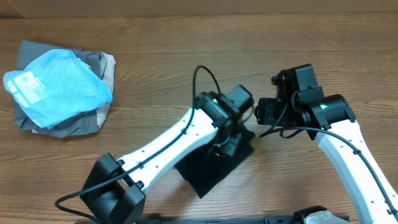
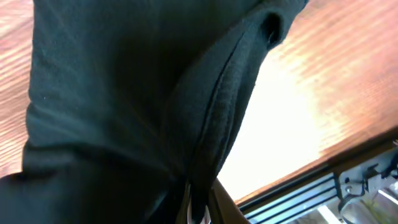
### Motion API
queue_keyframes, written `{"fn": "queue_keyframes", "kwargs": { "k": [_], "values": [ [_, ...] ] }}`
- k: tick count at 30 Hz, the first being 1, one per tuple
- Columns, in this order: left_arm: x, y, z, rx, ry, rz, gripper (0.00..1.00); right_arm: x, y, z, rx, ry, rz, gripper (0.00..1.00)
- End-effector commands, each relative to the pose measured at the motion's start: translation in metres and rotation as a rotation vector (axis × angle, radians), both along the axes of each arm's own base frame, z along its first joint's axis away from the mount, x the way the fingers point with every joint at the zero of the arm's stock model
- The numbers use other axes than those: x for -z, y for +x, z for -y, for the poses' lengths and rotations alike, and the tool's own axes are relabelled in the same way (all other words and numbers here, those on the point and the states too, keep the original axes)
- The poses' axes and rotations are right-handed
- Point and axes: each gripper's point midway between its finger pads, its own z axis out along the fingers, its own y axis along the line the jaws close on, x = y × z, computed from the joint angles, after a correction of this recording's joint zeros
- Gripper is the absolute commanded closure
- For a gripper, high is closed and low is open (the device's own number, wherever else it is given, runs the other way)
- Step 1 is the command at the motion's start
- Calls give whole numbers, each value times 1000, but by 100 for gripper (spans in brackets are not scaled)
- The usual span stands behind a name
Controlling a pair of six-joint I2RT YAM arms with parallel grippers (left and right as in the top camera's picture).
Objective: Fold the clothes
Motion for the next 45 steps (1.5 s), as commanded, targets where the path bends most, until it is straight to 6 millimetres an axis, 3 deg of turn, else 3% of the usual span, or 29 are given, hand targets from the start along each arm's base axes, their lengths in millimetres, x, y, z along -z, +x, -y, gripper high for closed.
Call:
{"fn": "queue_keyframes", "kwargs": {
  "k": [1,6,9,14,19,21,24,27,31,34,36,38,45],
  "values": [
    [2,-16,11,0,-5,-25,90,-7,9,1,11,2,40,41],
    [3,-24,9,15,33,-20,92,-7,17,-1,11,9,65,40],
    [1,-16,-10,-25,102,7,84,-3,18,-1,11,6,54,41],
    [-18,2,-30,-74,80,25,67,6,18,-1,11,-3,20,41],
    [-36,12,-42,-100,32,43,43,11,13,-8,-8,27,-18,42],
    [-39,20,-52,-136,35,51,41,10,9,-16,-37,67,-33,42],
    [-39,28,-63,-184,27,33,40,14,-3,-29,-97,116,-69,55],
    [-38,30,-69,-194,12,8,39,39,-22,-34,-116,114,-147,57],
    [-29,28,-73,-196,21,-11,36,90,-49,-35,-128,105,-249,61],
    [-20,25,-75,-193,31,-23,34,115,-75,-34,-102,127,-373,76],
    [-12,19,-78,-193,46,-44,32,117,-98,-29,-93,115,-470,82],
    [-5,14,-78,-192,41,-72,31,111,-106,-26,-109,100,-478,83],
    [14,-10,-52,-185,-117,-216,27,69,-101,-20,-115,109,-309,81]
  ]
}}
